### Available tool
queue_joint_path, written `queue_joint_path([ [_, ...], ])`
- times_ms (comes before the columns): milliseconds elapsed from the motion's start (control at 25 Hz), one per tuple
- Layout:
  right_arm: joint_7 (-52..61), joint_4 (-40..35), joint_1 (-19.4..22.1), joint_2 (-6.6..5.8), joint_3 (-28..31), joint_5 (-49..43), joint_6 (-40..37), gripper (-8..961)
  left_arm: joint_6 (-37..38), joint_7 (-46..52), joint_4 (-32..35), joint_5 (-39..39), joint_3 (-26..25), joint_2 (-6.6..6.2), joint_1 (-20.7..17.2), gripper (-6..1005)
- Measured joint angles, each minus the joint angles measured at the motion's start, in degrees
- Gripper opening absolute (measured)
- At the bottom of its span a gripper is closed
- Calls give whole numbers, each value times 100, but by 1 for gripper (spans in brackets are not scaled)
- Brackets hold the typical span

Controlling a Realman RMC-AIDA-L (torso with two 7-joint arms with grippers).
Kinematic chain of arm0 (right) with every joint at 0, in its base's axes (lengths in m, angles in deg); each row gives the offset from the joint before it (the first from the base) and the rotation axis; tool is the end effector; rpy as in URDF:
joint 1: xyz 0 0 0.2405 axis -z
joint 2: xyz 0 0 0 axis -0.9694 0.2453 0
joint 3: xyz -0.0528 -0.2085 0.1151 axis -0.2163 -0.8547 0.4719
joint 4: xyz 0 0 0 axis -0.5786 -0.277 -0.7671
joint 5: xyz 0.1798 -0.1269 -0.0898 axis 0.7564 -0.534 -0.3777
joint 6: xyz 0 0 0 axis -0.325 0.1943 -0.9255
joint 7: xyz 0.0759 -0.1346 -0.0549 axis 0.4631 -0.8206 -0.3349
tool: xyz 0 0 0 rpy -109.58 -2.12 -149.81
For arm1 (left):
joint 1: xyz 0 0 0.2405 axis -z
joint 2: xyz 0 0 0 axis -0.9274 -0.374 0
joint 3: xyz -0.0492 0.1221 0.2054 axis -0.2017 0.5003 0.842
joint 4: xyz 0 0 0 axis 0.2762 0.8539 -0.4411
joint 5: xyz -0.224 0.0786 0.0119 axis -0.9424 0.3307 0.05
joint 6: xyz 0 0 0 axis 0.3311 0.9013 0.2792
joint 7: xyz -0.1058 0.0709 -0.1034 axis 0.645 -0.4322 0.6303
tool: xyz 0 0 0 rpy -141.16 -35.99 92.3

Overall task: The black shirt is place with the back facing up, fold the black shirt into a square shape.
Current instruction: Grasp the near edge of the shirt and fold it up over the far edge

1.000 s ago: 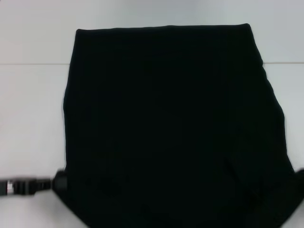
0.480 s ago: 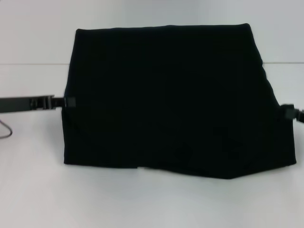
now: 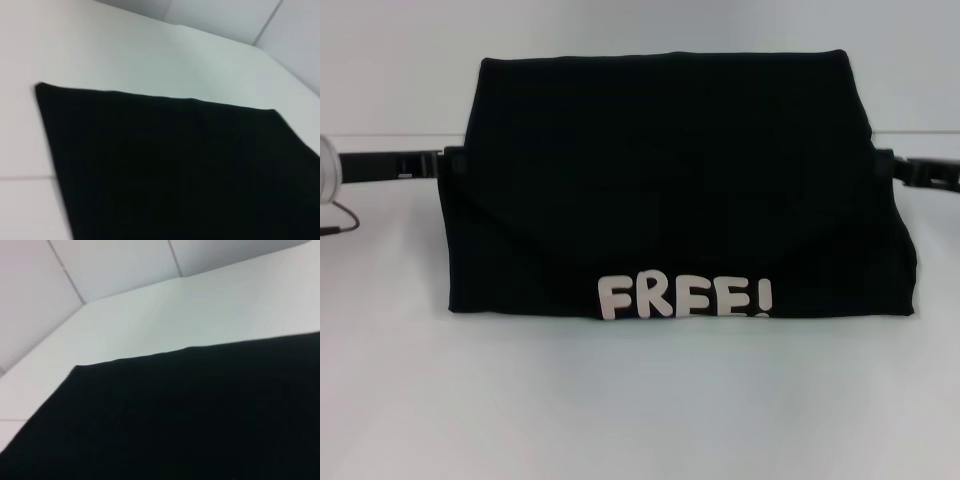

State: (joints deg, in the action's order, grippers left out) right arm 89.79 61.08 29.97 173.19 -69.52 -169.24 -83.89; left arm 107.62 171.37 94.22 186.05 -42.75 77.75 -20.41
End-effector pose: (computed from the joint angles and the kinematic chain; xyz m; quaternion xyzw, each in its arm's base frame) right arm 0.3064 0.4591 0.0391 -0.8061 0.4507 0.2071 0.3228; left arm -0.2982 0.4657 0.0594 -0.8081 -0.4736 -0.1689 0.3068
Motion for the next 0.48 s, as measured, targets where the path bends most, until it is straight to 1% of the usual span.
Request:
queue_joint_path([
  [200, 71, 146, -439, 50, -164, 0, 814, 26, -540, -6, -117, 0, 176, 11, 192, 194],
  [280, 132, 156, -531, 60, -223, 0, 1033, 26, -685, -10, -118, -1, 233, 28, 259, 196],
  [480, 215, 190, -599, 70, -334, 22, 1204, 25, -1037, -15, -164, -15, 422, 74, 376, 201],
])
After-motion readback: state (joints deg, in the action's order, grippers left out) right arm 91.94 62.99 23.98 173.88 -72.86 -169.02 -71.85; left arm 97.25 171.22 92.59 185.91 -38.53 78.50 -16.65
